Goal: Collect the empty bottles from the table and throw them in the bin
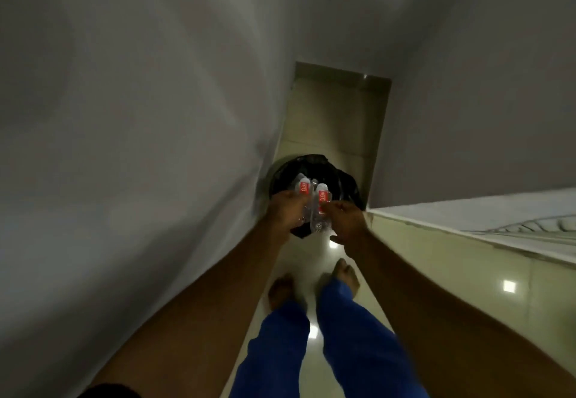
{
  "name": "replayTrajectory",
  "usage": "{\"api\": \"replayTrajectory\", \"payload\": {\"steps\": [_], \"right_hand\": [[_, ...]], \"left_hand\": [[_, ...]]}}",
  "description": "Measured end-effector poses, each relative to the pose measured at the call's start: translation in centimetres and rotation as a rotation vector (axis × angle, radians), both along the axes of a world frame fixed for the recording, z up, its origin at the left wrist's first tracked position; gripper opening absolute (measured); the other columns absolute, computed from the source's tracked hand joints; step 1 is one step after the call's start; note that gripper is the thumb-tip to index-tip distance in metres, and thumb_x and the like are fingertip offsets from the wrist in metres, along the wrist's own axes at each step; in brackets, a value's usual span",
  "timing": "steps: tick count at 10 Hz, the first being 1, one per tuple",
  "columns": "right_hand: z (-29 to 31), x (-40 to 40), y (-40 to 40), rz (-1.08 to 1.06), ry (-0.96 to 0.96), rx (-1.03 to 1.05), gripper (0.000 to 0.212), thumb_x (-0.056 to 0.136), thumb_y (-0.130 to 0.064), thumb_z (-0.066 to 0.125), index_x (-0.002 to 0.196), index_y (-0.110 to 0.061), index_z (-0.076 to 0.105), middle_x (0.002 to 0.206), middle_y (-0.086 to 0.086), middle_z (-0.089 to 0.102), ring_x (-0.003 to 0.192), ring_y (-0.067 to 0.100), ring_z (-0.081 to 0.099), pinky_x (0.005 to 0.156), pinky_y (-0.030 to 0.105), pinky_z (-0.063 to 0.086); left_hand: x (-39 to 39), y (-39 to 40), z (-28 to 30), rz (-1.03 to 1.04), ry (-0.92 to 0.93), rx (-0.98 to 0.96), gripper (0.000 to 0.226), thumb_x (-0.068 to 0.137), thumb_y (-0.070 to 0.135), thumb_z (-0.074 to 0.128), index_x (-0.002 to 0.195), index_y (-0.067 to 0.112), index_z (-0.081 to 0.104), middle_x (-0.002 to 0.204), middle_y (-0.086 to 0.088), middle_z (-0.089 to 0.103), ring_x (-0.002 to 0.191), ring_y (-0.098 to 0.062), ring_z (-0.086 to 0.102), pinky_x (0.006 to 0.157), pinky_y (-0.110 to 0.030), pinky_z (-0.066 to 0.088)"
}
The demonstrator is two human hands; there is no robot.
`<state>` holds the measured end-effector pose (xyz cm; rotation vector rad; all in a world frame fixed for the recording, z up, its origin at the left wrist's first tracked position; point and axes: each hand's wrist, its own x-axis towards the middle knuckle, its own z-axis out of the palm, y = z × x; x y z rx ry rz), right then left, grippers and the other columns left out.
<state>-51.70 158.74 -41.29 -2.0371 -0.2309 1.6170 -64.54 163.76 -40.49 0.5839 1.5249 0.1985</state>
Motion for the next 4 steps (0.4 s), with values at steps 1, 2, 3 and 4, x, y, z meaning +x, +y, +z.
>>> {"api": "replayTrajectory", "payload": {"steps": [1, 2, 3, 4], "right_hand": [[-8.2, 0.4, 2.5, 0.076, -0.034, -0.022, 0.03, 0.094, -0.051, 0.062, 0.081, -0.024, 0.067, 0.088, 0.004, 0.071, 0.08, 0.022, 0.067, 0.074, 0.04, 0.057], [-18.8, 1.1, 3.2, 0.168, -0.066, 0.01, 0.047, 0.089, -0.058, 0.057, 0.109, -0.018, 0.072, 0.113, 0.012, 0.072, 0.106, 0.036, 0.068, 0.094, 0.051, 0.054], [-21.0, 0.9, 3.8, 0.164, -0.075, 0.03, 0.047, 0.085, -0.046, 0.054, 0.125, -0.022, 0.063, 0.119, 0.005, 0.069, 0.108, 0.03, 0.066, 0.095, 0.052, 0.055], [-20.0, 0.2, 3.4, 0.057, -0.022, 0.075, 0.033, 0.097, -0.034, 0.051, 0.127, -0.027, 0.064, 0.125, 0.003, 0.068, 0.113, 0.025, 0.065, 0.1, 0.049, 0.054]], "left_hand": [[0.9, 2.5, -9.8, -0.027, 0.023, -0.005, 0.042, 0.095, 0.043, 0.062, 0.124, 0.013, 0.067, 0.125, -0.012, 0.07, 0.105, -0.029, 0.071, 0.077, -0.031, 0.057], [1.9, 4.2, -16.9, -0.138, 0.089, 0.009, 0.04, 0.1, 0.039, 0.053, 0.125, 0.011, 0.065, 0.125, -0.015, 0.069, 0.11, -0.033, 0.067, 0.085, -0.036, 0.056], [1.9, 5.3, -18.5, -0.303, 0.221, 0.163, 0.044, 0.102, 0.034, 0.048, 0.137, 0.009, 0.056, 0.135, -0.013, 0.062, 0.126, -0.032, 0.058, 0.108, -0.041, 0.045], [1.7, 4.4, -16.0, -0.26, 0.213, 0.266, 0.045, 0.107, 0.029, 0.041, 0.145, 0.006, 0.048, 0.144, -0.014, 0.053, 0.136, -0.03, 0.047, 0.103, -0.013, 0.034]]}}
